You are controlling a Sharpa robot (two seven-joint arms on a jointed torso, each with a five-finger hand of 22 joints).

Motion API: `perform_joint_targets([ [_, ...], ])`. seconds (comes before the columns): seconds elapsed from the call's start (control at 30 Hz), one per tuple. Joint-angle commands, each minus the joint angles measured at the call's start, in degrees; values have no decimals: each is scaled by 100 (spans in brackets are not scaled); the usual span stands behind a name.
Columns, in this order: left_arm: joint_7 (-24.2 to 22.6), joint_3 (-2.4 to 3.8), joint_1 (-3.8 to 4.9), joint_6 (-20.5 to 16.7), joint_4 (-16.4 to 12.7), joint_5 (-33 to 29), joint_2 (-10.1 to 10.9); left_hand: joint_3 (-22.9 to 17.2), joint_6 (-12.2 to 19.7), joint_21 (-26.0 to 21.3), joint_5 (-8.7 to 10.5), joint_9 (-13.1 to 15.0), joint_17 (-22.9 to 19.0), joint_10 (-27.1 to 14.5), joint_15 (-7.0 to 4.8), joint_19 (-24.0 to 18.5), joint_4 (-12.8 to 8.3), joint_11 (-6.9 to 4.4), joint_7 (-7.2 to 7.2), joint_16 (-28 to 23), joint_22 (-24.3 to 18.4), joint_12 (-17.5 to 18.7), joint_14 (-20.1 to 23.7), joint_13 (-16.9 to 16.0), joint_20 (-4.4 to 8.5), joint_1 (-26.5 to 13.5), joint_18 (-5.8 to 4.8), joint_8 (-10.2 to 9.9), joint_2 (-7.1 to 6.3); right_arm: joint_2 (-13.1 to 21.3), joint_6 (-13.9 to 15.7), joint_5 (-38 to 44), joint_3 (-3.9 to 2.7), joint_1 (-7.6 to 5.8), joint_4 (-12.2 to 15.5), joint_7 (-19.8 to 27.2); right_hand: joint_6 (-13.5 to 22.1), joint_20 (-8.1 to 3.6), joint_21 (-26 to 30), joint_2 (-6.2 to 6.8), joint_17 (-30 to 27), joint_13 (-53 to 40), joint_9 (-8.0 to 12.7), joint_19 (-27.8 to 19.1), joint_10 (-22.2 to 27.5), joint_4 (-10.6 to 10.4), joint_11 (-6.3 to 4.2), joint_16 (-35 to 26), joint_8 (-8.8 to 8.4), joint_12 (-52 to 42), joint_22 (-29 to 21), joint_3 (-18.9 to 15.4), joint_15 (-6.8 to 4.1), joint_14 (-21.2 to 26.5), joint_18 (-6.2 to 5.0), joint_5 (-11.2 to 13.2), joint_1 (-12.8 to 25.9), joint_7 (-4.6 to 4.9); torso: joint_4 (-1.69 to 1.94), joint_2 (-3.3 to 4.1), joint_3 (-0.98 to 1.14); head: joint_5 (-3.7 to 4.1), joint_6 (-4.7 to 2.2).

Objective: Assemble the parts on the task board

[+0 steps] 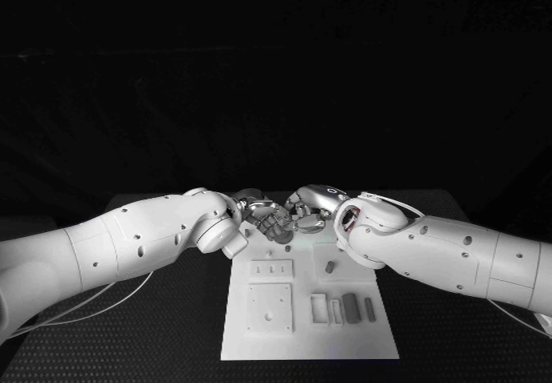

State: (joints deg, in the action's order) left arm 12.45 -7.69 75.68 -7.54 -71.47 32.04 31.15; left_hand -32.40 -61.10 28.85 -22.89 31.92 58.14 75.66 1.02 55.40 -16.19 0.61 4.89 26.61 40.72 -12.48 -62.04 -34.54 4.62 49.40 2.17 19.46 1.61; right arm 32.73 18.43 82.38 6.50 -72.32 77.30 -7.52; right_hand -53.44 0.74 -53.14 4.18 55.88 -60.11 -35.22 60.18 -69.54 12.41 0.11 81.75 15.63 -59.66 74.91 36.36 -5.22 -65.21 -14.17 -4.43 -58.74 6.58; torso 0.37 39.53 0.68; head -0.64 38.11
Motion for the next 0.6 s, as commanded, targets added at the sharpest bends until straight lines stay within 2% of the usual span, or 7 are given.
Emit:
perform_joint_targets([
  [0.03,-148,17,14,-25,-44,-110,-20,-39,-62,-23,50,22,9,29,-3,45,0,-2,-33,26,10,-31,-28,-11,6,119,-1,16,55,-12,-88,21,7,11,-26,5,29,-4,2,63,-11,4,6,12,-27,-18,29,0,-37,33,103,7,-36,22,-83,-14,14,27,0,1,1,4,-5],
  [0.2,-151,17,14,-43,-44,-110,-8,-59,-74,-19,92,34,13,43,-8,55,-3,-7,-36,34,23,-35,-38,-23,11,142,1,17,62,-10,3,-85,8,11,-75,26,397,37,84,313,-48,22,89,-78,116,-137,151,-89,-276,112,84,22,73,122,-83,-15,88,155,2,3,3,7,-1],
  [0.3,-149,17,14,-50,-44,-110,-3,-63,-79,-17,100,37,15,48,-10,59,-4,-9,-37,36,27,-36,-41,-27,13,148,1,19,63,22,69,-141,9,11,-92,72,736,102,192,483,-102,57,178,-228,327,-223,261,-214,-478,220,65,5,179,271,-76,-9,154,272,3,1,1,6,1],
  [0.37,-136,17,14,-55,-41,-110,5,-66,-83,-17,104,40,16,51,-11,61,-5,-10,-38,38,30,-37,-44,-29,14,153,1,19,64,60,203,-194,9,11,-106,148,899,160,280,621,-142,93,216,-380,502,-261,319,-310,-570,308,57,-139,243,405,-48,7,295,340,5,2,1,8,1],
  [0.5,-103,12,11,-53,-37,-53,38,-81,-87,-14,125,46,19,56,-14,65,-12,-13,-39,42,39,-37,-47,-35,17,176,2,18,78,194,353,-348,9,11,-130,295,998,232,371,832,-165,119,227,-573,707,-327,375,-367,-617,346,69,-359,297,590,-36,3,437,386,3,-2,3,4,9],
  [0.6,-73,1,8,-47,-17,-2,69,-87,-90,-13,191,55,22,59,-16,67,-12,-13,-35,45,53,-33,-49,-44,18,194,0,13,79,301,437,-535,9,11,-129,488,1096,261,403,903,-169,123,239,-642,799,-396,409,-376,-664,344,76,-399,329,678,-38,0,464,422,3,-3,3,8,8],
])
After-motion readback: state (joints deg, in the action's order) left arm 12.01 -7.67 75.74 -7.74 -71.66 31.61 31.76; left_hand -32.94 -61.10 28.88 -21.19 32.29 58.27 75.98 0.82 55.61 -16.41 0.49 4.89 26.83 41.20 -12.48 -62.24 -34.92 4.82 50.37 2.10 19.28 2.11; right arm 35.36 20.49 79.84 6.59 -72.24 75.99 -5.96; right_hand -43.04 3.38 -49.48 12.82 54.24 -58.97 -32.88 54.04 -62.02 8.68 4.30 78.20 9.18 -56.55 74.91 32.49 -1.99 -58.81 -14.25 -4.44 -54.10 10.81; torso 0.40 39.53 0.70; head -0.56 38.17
